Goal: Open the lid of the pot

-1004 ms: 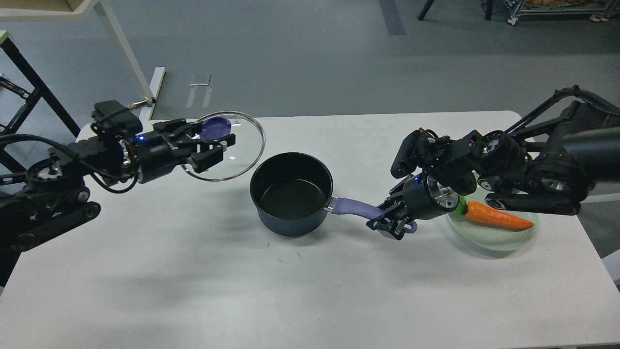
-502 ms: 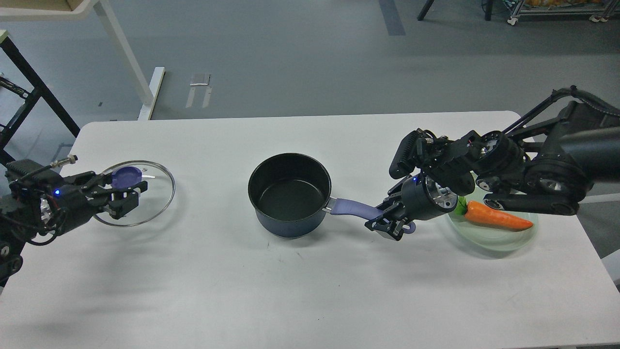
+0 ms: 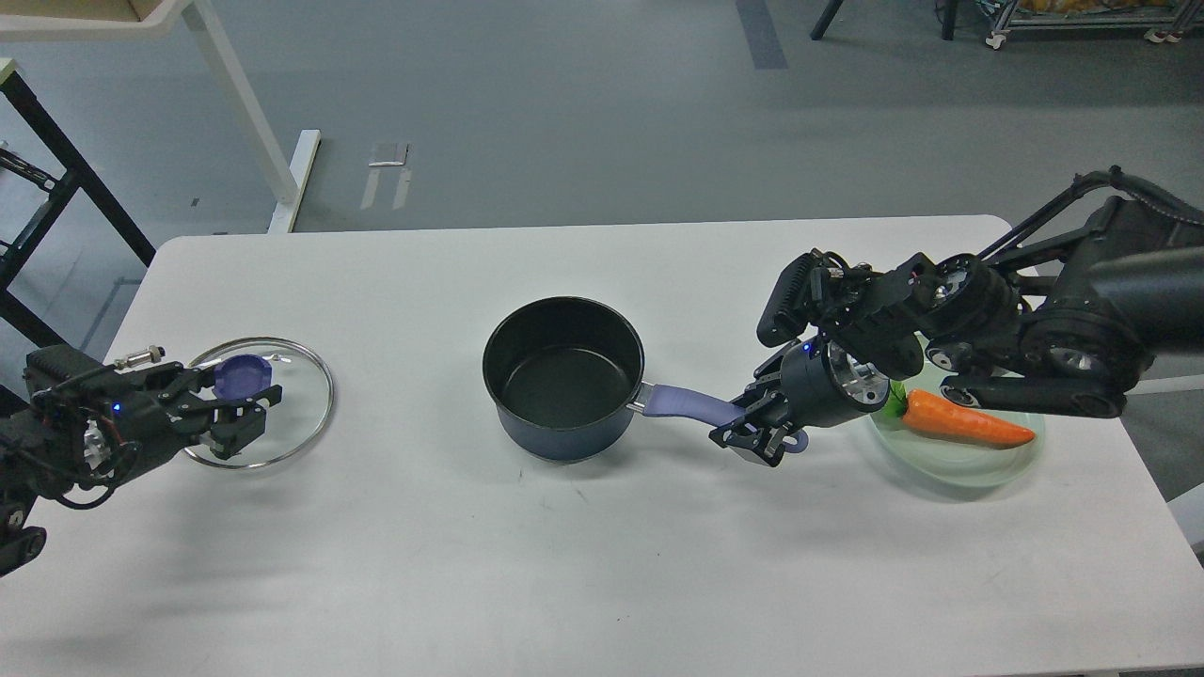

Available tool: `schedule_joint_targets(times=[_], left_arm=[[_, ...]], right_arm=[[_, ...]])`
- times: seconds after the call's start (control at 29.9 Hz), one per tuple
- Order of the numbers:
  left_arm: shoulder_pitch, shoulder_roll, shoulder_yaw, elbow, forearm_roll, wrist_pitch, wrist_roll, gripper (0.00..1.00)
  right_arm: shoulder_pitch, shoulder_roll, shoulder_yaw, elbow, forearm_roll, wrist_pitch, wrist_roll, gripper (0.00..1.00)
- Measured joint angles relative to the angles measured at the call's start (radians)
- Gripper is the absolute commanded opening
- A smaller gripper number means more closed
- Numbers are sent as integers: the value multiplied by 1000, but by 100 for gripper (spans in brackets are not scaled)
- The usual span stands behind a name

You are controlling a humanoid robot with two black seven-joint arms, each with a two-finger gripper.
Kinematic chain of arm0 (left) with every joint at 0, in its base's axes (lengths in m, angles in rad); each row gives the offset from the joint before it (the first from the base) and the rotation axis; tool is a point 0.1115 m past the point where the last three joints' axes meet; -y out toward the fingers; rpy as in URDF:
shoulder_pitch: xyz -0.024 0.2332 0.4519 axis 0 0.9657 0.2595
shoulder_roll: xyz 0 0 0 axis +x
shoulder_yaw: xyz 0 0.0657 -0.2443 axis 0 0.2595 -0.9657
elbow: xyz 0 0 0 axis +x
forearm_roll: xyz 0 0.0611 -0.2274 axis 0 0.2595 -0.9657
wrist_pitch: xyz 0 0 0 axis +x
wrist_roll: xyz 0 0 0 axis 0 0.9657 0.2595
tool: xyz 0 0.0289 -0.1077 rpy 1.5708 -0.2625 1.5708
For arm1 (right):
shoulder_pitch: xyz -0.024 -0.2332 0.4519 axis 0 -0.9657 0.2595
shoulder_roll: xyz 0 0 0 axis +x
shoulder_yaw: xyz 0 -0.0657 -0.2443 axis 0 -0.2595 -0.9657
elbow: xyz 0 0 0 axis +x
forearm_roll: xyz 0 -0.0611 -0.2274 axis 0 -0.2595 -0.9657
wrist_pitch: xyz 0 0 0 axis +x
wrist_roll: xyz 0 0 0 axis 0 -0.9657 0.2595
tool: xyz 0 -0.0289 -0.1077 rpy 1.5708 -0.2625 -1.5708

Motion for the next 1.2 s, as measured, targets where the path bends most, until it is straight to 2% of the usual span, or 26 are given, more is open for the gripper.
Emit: schedule_joint_targets(times=[0.03, 0.1, 0.13, 0.37, 0.5, 0.57, 0.77, 1.0, 1.2], left_arm=[[0, 0, 0, 1, 0, 0, 0, 63], [0, 0, 0, 1, 0, 0, 0, 86], [0, 0, 0, 1, 0, 0, 0, 91], [-4, 5, 0, 2, -25, 0, 0, 96], [-8, 11, -6, 1, -31, 0, 0, 99], [-14, 14, -14, 0, -61, -1, 0, 99], [-94, 26, -20, -8, -399, -35, 1, 99], [-227, 25, -23, -9, -882, -283, 0, 99], [-283, -6, -43, 0, -1310, -397, 0, 99]], right_arm=[[0, 0, 0, 0, 0, -2, 0, 37], [-1, -2, 2, 0, 0, -4, -1, 51], [-1, -3, 4, 0, 0, -5, -1, 54], [0, -4, 7, 0, 2, -7, -2, 70], [4, -9, 21, 0, 14, -8, -1, 85], [5, -29, 51, -1, 36, -8, 0, 96], [5, -164, 224, -14, 214, -8, 0, 98], [-115, -378, 536, -29, 411, -7, -1, 98], [-327, -456, 893, -33, 536, -15, -3, 99]])
